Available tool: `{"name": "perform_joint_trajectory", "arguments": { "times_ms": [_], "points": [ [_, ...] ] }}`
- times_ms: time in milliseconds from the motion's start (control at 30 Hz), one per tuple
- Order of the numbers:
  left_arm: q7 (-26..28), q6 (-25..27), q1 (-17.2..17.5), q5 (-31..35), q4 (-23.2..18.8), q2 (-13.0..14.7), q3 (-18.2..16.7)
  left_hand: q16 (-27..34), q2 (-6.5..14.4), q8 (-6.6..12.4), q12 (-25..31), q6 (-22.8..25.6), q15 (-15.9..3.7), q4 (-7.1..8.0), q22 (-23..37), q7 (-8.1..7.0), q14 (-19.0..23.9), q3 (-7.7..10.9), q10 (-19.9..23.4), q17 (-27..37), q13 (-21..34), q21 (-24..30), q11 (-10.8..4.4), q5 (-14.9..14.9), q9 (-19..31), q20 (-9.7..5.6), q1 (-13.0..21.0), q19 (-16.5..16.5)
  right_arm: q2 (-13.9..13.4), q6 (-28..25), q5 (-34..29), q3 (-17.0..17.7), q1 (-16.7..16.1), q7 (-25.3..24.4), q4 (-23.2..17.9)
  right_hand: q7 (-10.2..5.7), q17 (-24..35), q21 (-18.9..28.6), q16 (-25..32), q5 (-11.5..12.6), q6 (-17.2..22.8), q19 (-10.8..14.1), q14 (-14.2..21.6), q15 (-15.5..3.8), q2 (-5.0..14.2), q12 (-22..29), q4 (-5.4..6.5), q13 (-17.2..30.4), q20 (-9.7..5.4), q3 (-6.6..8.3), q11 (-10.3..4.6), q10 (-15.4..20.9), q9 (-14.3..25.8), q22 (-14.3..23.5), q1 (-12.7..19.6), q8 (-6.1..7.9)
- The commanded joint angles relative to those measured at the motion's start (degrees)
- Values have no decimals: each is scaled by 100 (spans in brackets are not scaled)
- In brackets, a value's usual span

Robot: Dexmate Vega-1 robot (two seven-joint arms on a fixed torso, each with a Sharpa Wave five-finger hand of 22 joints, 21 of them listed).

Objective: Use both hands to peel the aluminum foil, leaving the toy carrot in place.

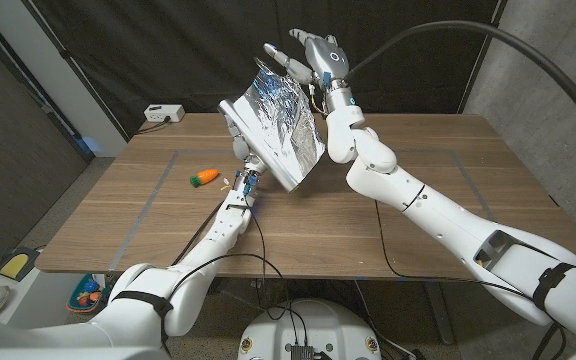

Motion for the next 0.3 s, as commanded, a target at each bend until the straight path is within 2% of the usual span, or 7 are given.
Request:
{"name": "perform_joint_trajectory", "arguments": {
  "times_ms": [33,300],
  "points": [
    [-29,138,29,-50,28,125,-102,23,10,55,23,47,-498,16,4,-18,55,-56,35,16,17,-11,-39,34,2,-46,36,32,-15,-171,-129,198,-189,106,-345,14,-15,-52,48,12,90,75,128,-19,57,54,16,-7,-13,-35,-9,118,12,12,-47,26],
    [206,198,355,-162,-477,215,-202,27,17,42,27,11,-511,21,5,-6,67,-78,26,16,11,-20,-52,42,-4,-52,35,38,279,-64,-177,158,-180,-290,-109,15,-51,-120,87,13,97,138,271,-58,140,65,2,-25,-37,-2,-34,168,12,16,-17,4]
  ]
}}
